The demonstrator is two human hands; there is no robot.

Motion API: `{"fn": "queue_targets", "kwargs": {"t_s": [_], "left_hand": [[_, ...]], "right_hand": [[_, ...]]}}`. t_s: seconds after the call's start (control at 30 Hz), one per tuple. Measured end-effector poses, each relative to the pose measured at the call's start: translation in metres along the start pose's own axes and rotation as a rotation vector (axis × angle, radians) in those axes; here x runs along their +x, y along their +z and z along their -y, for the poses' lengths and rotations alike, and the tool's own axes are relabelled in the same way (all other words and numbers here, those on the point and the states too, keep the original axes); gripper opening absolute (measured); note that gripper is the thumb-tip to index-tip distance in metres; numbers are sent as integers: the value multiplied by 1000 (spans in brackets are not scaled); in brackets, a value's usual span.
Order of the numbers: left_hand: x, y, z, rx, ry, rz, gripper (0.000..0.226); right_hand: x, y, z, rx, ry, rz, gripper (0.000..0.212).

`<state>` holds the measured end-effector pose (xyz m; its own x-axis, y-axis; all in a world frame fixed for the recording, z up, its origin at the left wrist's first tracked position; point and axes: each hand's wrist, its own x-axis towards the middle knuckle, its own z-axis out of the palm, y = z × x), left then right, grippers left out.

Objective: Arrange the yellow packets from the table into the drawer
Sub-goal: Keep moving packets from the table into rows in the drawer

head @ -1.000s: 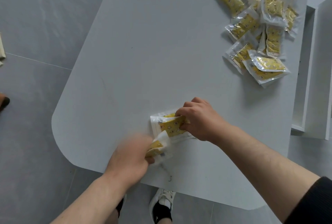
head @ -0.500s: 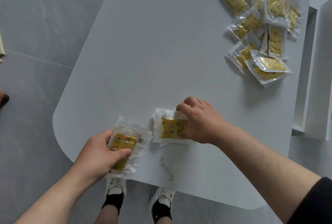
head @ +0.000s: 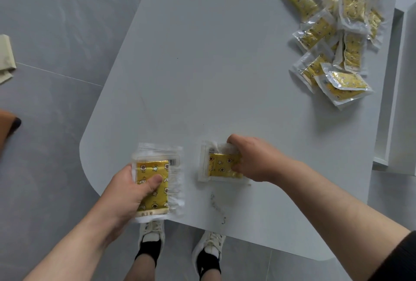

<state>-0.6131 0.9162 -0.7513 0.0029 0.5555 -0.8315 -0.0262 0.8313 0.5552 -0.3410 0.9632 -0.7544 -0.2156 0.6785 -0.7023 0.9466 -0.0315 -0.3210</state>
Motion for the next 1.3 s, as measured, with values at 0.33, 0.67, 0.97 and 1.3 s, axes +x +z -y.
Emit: {"fn": "queue_targets", "kwargs": {"t_s": [0.33,0.67,0.97,1.3], "left_hand": [[-10,-15,-30,-213,-76,302,103],[-59,-22,-125,-33,142,199,88],[-165,-29,-229,-13,251,269,87],[-268,-27,-285,-34,269,409,115]], "right_hand": [[-25,26,10,885,292,-115,12],[-87,-47,91,1682,257,-416,18],[-185,-144,161,1740,170,-523,20],[-303,-211,207,1764,68,-753,22]]}}
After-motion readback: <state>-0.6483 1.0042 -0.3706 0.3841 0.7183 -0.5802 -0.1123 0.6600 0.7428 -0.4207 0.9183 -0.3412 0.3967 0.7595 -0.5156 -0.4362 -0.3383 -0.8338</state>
